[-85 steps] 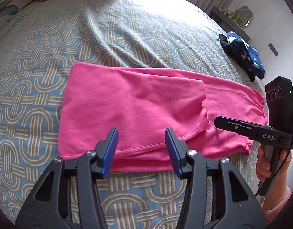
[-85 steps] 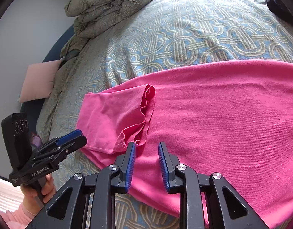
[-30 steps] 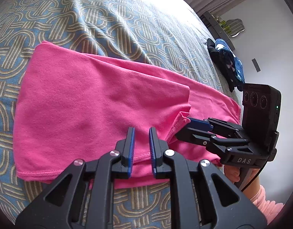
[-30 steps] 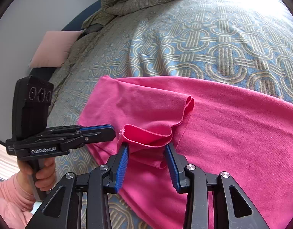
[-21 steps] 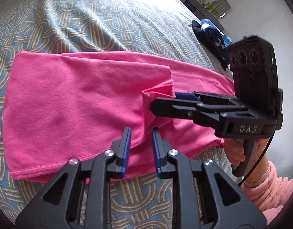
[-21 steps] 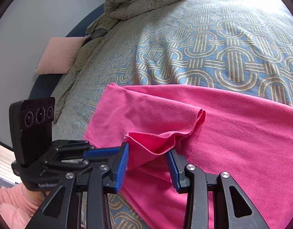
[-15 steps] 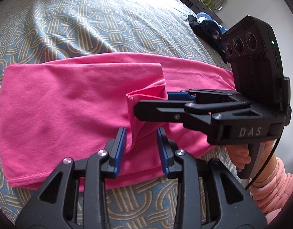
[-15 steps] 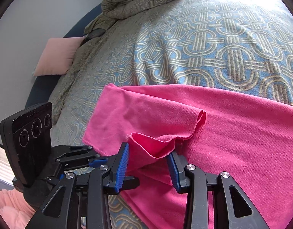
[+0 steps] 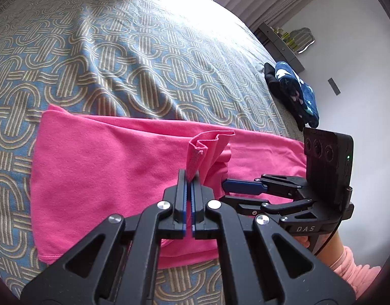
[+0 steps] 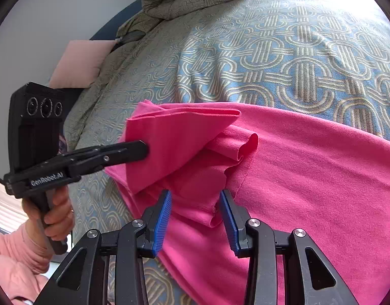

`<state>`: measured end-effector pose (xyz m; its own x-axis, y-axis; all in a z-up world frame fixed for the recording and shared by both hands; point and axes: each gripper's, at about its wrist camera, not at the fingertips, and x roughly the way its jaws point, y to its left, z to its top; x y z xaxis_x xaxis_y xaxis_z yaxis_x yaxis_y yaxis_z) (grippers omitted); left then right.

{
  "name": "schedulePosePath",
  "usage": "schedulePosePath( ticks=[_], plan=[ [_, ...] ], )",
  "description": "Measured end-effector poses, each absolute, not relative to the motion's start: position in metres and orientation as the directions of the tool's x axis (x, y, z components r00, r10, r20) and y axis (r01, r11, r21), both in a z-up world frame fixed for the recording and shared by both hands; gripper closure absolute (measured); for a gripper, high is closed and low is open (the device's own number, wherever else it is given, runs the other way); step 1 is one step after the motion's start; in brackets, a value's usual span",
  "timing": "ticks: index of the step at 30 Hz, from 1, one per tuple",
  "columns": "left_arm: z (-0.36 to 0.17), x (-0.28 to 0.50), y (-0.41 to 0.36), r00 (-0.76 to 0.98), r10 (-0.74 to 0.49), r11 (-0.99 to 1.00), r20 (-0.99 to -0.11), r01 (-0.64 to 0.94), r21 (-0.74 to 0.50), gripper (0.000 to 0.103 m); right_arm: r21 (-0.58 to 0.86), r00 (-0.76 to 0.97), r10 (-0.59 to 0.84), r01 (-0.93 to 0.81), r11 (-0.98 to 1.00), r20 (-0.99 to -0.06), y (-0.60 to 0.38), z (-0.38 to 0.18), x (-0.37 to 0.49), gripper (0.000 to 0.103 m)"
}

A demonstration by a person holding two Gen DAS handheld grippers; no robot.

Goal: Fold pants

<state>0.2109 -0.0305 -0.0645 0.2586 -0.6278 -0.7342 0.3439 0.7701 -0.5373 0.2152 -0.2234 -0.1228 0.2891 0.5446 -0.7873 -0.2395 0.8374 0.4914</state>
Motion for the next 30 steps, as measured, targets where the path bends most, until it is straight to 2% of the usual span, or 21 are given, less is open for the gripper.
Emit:
schedulePosePath(
  ticks=[5, 12, 30],
  plan=[
    [-0.063, 0.212, -0.031, 0.261, -0.628, 0.769, -0.733, 0.351, -0.534, 0.100, 0.533, 0.329, 0.577, -0.221, 0.817, -0.747, -0.229, -0.124, 0.225, 0.063],
    [-0.059, 0.213, -0.026, 0.269, -0.629, 0.770, -0.729, 0.346, -0.536, 0.100, 0.515, 0.344, 0.557, -0.215, 0.830, -0.755, -0.226, -0.123, 0.229, 0.063],
    [-0.044, 0.223, -0.008, 0.323, -0.648, 0.761, -0.690, 0.317, -0.566, 0.100, 0.574, 0.240, 0.619, -0.234, 0.785, -0.748, -0.224, -0.132, 0.209, 0.063]
  ],
)
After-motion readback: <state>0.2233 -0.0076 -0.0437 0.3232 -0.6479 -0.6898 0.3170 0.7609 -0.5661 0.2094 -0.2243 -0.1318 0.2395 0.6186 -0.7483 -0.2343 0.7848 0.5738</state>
